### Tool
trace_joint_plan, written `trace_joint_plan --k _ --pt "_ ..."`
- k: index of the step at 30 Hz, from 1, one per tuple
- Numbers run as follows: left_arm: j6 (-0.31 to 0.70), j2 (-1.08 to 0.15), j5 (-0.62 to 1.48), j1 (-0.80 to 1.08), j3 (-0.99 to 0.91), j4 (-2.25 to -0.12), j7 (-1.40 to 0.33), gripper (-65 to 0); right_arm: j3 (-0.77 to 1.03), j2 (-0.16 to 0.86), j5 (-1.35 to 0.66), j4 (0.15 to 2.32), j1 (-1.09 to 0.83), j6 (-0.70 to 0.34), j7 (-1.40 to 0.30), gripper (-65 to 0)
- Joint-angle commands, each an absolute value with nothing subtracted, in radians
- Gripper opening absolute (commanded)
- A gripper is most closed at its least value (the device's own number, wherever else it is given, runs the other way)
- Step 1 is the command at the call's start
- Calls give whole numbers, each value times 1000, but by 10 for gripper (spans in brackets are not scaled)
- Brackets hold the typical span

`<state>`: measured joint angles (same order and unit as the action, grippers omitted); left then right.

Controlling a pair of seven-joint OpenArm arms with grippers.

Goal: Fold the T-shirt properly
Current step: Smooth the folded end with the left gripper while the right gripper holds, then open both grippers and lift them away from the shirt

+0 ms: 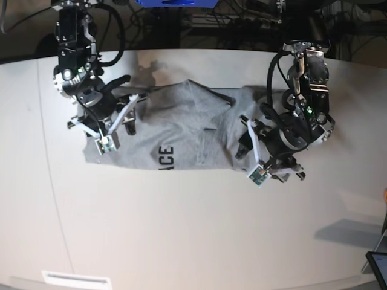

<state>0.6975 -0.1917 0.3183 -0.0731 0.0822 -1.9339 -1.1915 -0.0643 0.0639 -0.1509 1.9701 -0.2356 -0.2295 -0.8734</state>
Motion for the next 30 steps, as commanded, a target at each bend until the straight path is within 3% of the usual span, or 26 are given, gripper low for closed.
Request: trace_joint_plan --k 1,9,13,18,24,26,28,30 --pt "698 -193 321 -85 77 -1959 -1207 -296 -59 67 -151 1988 -226 -229 -854 -403" --pt "698 -217 323 -18 79 -1986 -1230 -296 -58 88 -151 1986 -245 -226 -855 -405" --pt "698 -219 444 -15 65 -1986 -1230 -299 -61 85 -153 1986 -249 -226 -855 -405" --pt "698 -219 544 -18 -16 -1986 -1230 -395 -58 85 -154 1988 -274 -226 -846 -405" --pt "698 -251 553 -13 -87 -1988 -1230 -413 -67 87 -154 1988 -288 -229 -845 -406" --pt "698 -271 558 -10 -85 -1994 -1230 -502 -67 91 -154 1988 -286 -229 -845 -406" --pt "698 -275 558 -4 -84 -2005 -1230 -650 -67 93 -154 1988 -285 -229 -845 -406" --pt "698 -275 558 18 -93 -2011 -1230 -650 -68 107 -154 1989 -285 -231 -845 -406"
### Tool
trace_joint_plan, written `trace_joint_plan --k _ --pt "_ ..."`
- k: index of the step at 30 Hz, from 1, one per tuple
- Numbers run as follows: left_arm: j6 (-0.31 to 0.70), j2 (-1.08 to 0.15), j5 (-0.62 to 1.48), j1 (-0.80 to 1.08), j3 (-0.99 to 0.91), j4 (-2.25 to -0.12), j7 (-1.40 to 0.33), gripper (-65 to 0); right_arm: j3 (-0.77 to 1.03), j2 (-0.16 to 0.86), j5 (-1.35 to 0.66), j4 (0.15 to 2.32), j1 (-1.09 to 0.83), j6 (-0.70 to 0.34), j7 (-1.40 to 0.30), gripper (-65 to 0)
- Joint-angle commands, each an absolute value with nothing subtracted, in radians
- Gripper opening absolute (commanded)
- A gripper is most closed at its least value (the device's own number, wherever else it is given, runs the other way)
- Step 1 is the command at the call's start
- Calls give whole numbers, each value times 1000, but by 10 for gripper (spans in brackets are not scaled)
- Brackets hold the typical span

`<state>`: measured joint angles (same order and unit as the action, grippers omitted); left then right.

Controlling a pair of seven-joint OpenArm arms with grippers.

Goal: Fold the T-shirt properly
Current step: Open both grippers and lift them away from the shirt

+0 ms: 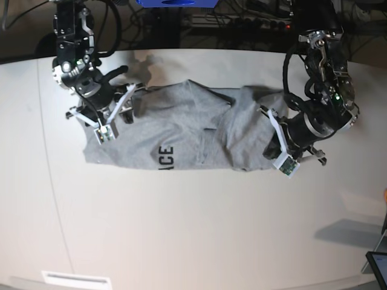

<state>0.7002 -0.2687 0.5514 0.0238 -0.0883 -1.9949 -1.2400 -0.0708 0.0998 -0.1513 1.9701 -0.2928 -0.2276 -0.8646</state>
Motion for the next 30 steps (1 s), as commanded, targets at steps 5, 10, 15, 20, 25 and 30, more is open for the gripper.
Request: trace_joint_plan --k 5,10,15,20,25,30 --pt "698 -297 550 54 -93 -2008 -1225 -650 -196 188 -153 1989 -288 -275 -845 -408" --pt "698 -337 549 56 -93 -2002 -1173 -650 -232 199 -150 1991 -288 -237 -796 -408" --pt "698 -348 357 102 -93 -1998 -1116 -650 -214 199 -153 1992 -286 -136 -789 -398" --pt "698 -328 239 117 -94 -1980 -1087 -650 -18 143 -283 1994 -288 -143 -797 -306" --pt "698 -335 239 128 -232 -1980 -1089 -650 251 142 -723 1992 -285 -272 -909 -213" --pt "698 -383 202 137 -346 -1979 -1090 -650 432 143 -967 1988 -269 -275 -1036 -210"
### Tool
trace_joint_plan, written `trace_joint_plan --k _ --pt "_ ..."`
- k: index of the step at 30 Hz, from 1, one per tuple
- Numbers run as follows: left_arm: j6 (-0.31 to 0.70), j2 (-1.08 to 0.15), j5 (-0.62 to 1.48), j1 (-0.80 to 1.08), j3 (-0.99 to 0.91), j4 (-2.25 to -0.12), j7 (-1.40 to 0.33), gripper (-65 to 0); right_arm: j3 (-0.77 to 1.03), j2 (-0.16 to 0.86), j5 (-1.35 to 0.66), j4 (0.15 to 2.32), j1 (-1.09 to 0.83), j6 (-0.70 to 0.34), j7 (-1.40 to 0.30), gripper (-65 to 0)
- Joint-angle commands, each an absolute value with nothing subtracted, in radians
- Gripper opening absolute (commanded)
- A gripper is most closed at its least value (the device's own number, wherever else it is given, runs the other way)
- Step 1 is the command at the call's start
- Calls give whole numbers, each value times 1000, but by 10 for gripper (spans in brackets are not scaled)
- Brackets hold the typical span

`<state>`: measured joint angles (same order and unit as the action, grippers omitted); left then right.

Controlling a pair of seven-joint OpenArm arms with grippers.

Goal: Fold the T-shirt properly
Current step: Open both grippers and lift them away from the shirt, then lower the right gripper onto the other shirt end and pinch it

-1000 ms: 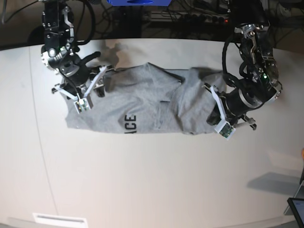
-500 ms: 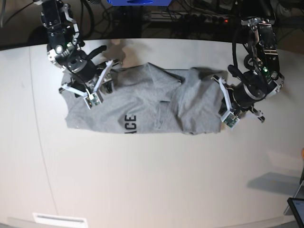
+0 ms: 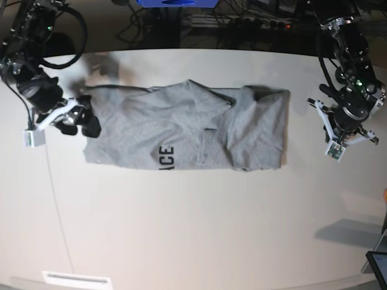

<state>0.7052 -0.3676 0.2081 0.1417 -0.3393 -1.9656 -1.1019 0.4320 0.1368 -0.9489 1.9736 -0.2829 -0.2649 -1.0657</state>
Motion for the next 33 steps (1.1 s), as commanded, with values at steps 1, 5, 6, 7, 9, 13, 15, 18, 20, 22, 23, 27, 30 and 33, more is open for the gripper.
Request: trace_joint_plan --k 1,5,6,7,9,13,15,18,20,22,23,27,30,33 --pt "698 -397 189 151 -366 -1979 -1090 -650 458 143 -1001 1986 -263 -275 -1063 -210" --pt "698 -426 125 170 -401 -1937 -1090 -650 550 137 -1044 1920 -231 -275 -1118 -212" --pt "698 -429 101 170 -403 -1908 -1090 -650 558 137 -1044 1891 -226 -275 -1127 -212" --pt "698 -430 68 170 -403 -1865 -1090 -650 561 140 -1044 1859 -220 -275 -1130 -212" --pt "698 -430 19 166 -403 -1801 -1087 -650 564 142 -1044 1816 -220 -277 -1125 -210" --pt "698 -429 -44 168 -398 -1739 -1082 -650 565 143 -1044 1759 -213 -278 -1127 -209" --pt "698 -429 -51 165 -397 -1724 -1082 -650 565 143 -1044 1742 -206 -278 -1130 -209" --pt "698 -429 -45 157 -395 -1713 -1082 -650 565 143 -1046 1736 -205 -280 -1130 -207" --pt "698 -427 -45 156 -372 -1713 -1081 -650 567 143 -1046 1735 -202 -280 -1130 -207" --pt "698 -429 -54 143 -321 -1713 -1081 -650 567 143 -1044 1718 -202 -278 -1130 -207" --pt "698 -427 -54 139 -302 -1712 -1081 -650 567 143 -1044 1699 -202 -278 -1130 -207" --pt "698 -409 -54 117 -260 -1699 -1081 -650 567 170 -1044 1601 -200 -278 -1124 -207" --pt "698 -389 -54 77 -255 -1649 -1081 -650 576 188 -1044 1567 -202 -278 -1124 -207" --pt "698 -371 -48 51 -254 -1612 -1081 -650 575 186 -1044 1566 -205 -278 -1129 -207"
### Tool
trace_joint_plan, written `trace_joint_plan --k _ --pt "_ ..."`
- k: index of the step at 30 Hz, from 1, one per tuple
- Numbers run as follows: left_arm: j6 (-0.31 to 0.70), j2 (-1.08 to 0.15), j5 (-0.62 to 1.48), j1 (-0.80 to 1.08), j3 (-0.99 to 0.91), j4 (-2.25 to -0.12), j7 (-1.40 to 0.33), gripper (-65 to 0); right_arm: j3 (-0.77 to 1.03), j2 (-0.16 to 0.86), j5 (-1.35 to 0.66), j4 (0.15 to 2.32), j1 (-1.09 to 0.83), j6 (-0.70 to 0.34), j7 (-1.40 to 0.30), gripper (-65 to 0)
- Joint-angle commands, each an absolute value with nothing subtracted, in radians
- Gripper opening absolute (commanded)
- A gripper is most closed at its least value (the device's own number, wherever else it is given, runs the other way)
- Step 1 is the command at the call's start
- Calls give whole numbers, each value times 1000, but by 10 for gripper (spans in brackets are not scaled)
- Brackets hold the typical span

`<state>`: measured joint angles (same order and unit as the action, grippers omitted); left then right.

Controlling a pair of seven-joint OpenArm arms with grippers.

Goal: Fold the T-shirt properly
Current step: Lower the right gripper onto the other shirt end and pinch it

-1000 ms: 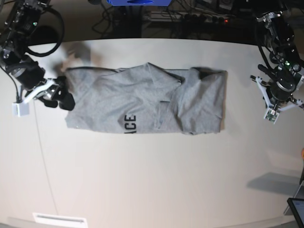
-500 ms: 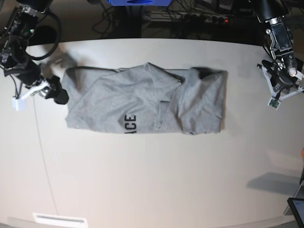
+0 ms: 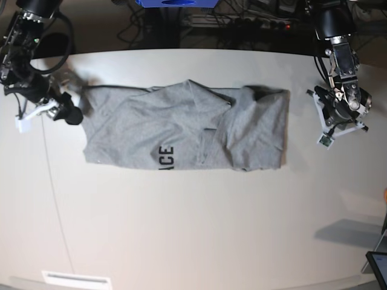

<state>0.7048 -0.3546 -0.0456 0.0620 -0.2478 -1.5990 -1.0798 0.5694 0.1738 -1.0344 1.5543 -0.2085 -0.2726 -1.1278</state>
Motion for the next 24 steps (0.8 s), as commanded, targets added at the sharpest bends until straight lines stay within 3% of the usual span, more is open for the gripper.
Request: trace_joint_plan --k 1,8,24 --pt "698 -366 -48 48 -254 -1606 -1081 -650 573 186 -1044 1566 -205 -278 -1129 -207" --pt "698 -343 -44 42 -131 -1616 -1081 -650 518 170 -1046 1566 -203 -278 -1129 -210" --pt "698 -297 -42 8 -119 -1613 -1081 -650 437 134 -1046 1566 -163 -278 -1129 -215"
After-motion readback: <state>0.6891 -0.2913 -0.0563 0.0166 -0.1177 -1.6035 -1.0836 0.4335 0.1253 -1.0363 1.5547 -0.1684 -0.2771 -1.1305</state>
